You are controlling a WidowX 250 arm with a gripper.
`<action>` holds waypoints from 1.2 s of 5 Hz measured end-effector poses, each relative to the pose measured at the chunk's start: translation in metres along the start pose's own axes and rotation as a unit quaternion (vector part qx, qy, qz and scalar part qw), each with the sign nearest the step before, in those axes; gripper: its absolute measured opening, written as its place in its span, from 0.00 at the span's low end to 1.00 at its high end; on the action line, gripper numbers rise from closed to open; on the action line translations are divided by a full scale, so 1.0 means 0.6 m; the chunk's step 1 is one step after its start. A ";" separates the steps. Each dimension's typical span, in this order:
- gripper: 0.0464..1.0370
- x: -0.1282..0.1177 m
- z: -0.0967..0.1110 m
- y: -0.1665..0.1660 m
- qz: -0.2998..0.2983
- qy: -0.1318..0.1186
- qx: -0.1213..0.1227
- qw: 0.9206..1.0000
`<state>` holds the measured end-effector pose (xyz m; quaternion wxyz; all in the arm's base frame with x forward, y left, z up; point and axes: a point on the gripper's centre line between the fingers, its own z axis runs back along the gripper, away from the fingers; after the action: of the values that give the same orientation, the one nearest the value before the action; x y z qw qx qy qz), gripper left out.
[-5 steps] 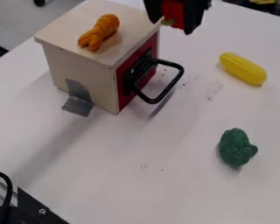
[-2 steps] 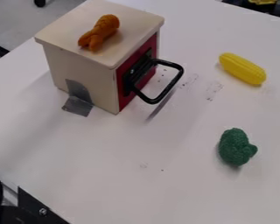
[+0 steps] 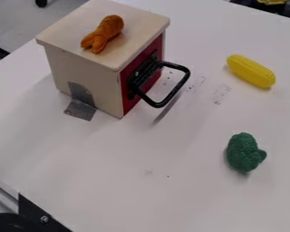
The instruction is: Put the red bell pepper on the top of the drawer
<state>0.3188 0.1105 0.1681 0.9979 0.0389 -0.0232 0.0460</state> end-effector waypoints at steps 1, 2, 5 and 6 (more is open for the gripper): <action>0.86 -0.005 -0.032 0.041 0.012 0.005 0.010 1.000; 0.86 -0.016 -0.066 0.073 0.023 0.026 0.018 0.999; 0.97 -0.043 -0.094 0.083 0.011 0.049 0.019 0.999; 0.96 -0.042 -0.066 0.078 0.006 0.041 0.006 0.999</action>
<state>0.2908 0.1576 0.1308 0.9975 0.0424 0.0181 0.0535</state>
